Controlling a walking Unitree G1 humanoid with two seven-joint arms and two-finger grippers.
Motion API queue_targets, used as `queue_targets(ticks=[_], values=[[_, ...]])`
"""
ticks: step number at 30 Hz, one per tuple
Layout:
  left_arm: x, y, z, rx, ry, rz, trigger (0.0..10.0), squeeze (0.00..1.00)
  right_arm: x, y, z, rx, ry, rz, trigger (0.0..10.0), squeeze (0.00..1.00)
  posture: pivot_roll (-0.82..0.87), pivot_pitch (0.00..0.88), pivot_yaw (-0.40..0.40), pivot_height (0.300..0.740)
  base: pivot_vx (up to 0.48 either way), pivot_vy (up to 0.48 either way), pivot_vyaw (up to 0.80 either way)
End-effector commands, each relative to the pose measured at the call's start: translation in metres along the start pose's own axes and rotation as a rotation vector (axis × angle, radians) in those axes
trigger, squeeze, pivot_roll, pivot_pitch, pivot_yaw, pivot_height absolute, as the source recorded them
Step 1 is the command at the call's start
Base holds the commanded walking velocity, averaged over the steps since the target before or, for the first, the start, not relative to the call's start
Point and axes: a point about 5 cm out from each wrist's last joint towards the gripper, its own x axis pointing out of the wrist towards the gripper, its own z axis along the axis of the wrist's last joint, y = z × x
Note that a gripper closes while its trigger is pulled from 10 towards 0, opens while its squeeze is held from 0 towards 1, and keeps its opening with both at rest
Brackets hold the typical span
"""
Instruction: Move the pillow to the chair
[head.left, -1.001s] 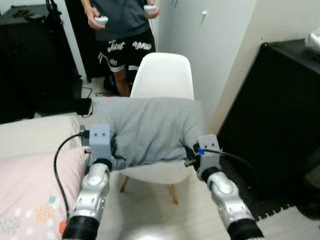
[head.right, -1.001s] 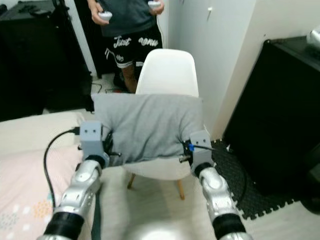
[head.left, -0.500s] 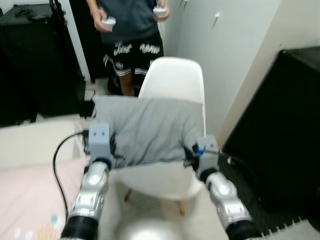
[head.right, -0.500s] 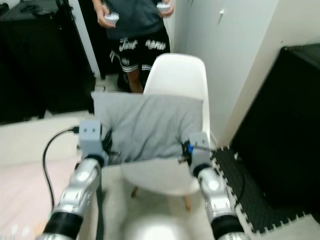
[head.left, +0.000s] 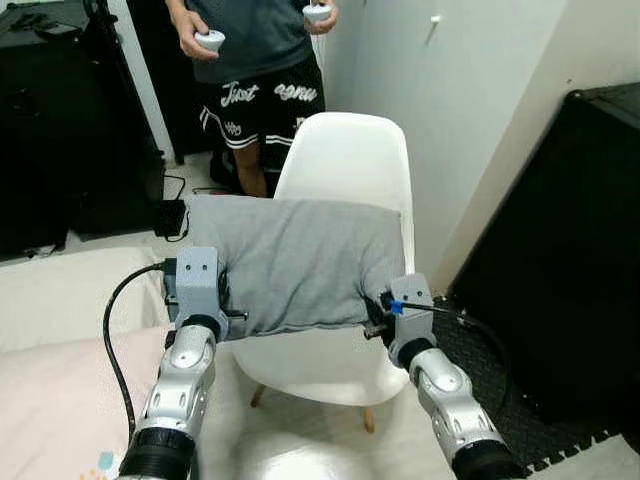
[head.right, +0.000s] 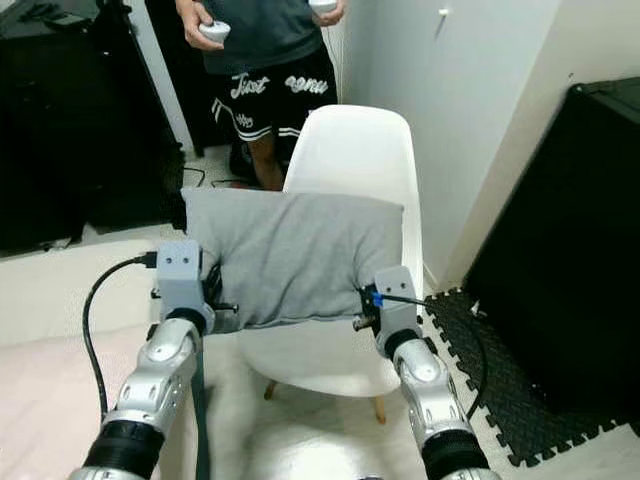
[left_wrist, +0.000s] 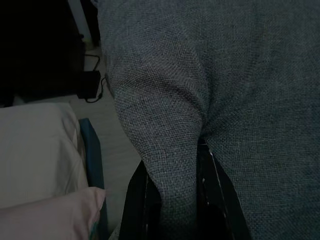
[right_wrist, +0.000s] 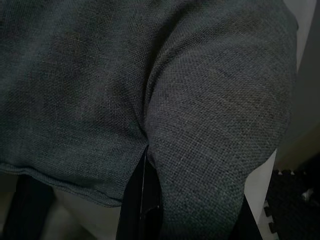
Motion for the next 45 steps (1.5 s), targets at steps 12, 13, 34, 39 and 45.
queue_targets(ticks=[12,13,34,39,45], values=[[0.0018,-0.0053,0.0051,0.020,-0.026,-0.018,10.0,0.00,0.0027,0.0116,0.0058,0.003,-0.029,0.058,10.0,0.00,-0.01,0.081,0.020,0.740,0.000,0.000,-0.47],[0.0018,-0.0052,0.0049,0.020,-0.026,-0.017,10.0,0.00,0.0030,0.0117,0.0055,0.001,-0.026,0.057,10.0,0.00,-0.01,0.081,0.018,0.740,0.000,0.000,0.00],[0.0010,-0.0042,0.0032,0.028,-0.019,-0.015,10.0,0.00,0.0015,0.0157,0.0023,0.030,-0.011,0.071,10.0,0.00,-0.01,0.103,0.012,0.706,0.000,0.000,0.00],[0.0031,-0.0033,0.0028,0.035,-0.015,-0.020,10.0,0.00,0.0001,0.0183,-0.0006,0.036,0.001,0.083,10.0,0.00,-0.01,0.112,0.012,0.691,0.000,0.000,0.00],[0.0042,-0.0028,0.0036,0.036,-0.016,-0.021,10.0,0.00,0.0004,0.0190,-0.0026,0.044,0.013,0.083,10.0,0.00,-0.02,0.115,0.016,0.686,0.000,0.000,0.00]])
